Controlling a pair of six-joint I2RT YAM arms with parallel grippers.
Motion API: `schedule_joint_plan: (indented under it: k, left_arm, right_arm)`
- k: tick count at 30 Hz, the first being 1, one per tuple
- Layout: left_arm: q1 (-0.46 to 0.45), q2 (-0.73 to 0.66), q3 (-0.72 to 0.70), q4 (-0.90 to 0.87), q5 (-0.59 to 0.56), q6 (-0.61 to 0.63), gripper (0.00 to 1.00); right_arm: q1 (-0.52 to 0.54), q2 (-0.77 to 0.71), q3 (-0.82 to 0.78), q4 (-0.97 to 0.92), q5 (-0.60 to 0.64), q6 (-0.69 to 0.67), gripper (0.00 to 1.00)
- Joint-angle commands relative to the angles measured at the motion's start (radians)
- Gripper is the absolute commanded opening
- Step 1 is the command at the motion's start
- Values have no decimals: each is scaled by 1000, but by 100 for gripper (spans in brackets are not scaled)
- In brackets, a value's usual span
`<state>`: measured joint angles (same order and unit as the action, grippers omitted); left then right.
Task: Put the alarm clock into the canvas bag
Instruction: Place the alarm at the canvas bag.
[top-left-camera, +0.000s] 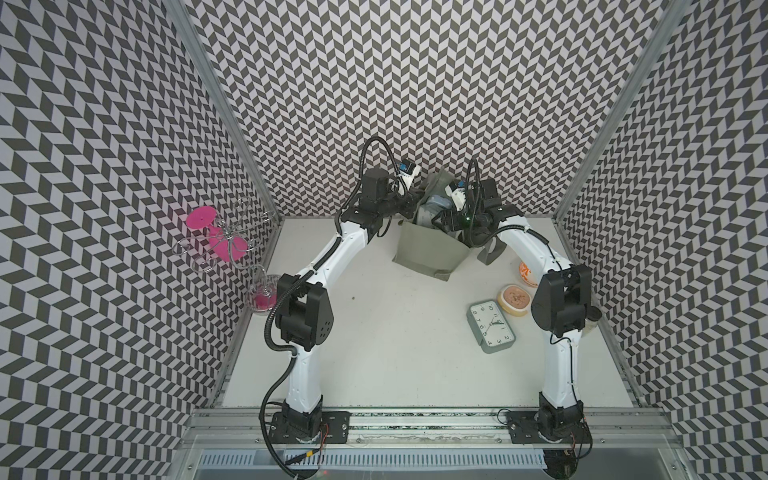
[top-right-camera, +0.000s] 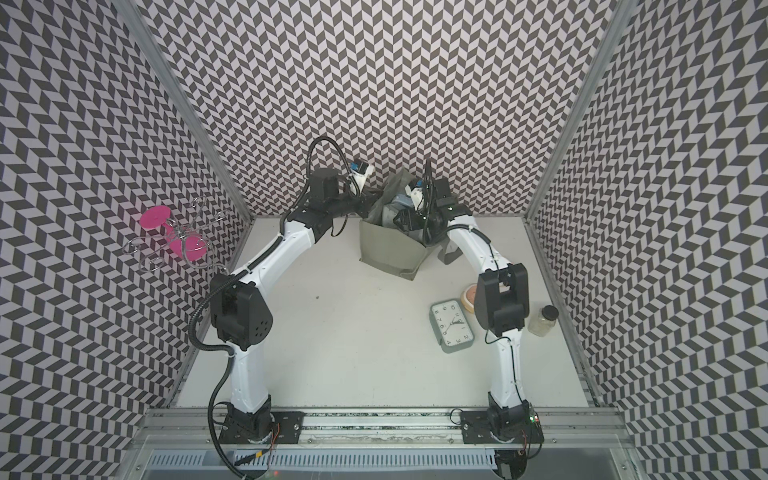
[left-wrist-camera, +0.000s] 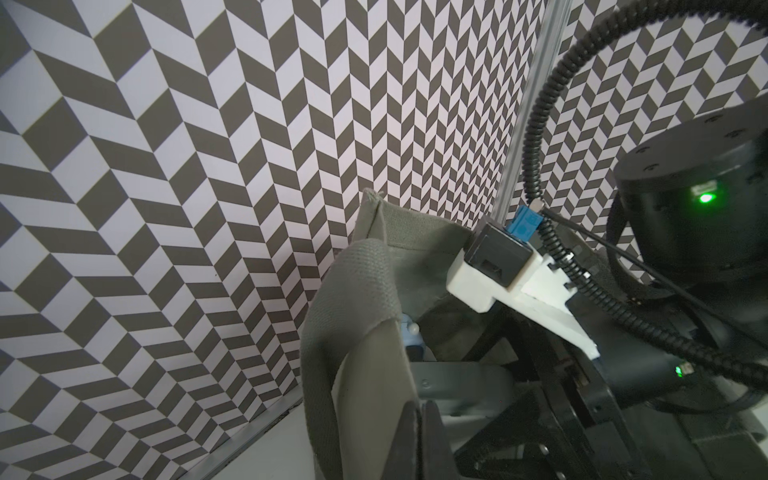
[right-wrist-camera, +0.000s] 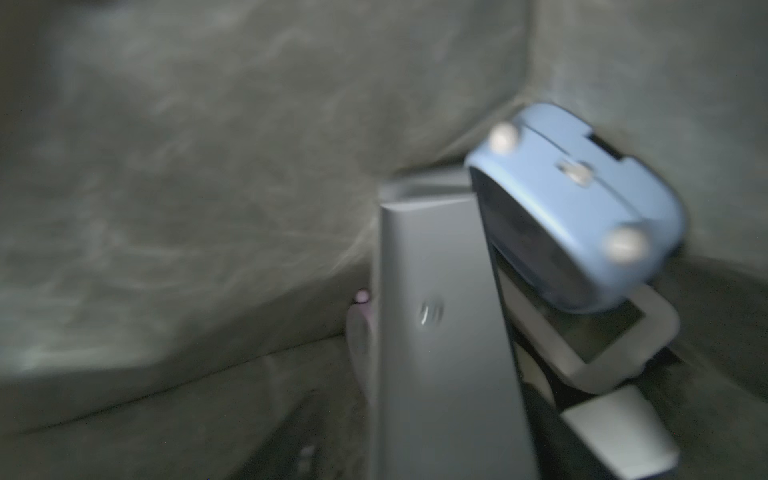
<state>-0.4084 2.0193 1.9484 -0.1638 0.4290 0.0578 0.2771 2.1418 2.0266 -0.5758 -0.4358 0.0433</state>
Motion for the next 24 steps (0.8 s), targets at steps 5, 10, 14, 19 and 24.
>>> schedule_joint_plan:
  k: [5, 10, 14, 19, 24]
  left_arm:
    - [19, -61, 30, 42, -110, -66, 0]
    - [46, -38, 55, 23, -147, -104, 0]
    - [54, -34, 49, 25, -168, -113, 0]
    - [56, -57, 28, 38, -163, -127, 27]
    - [51, -144, -38, 69, -177, -145, 67]
  right_arm:
    - [-6, -171, -69, 100, 106, 32, 99]
    - [-3, -387, -272, 193, 118, 70, 100]
    - [-3, -561, -422, 234, 153, 108, 99]
    - [-3, -833, -699, 273, 260, 173, 99]
    - [-3, -1052, -968, 242, 351, 227, 99]
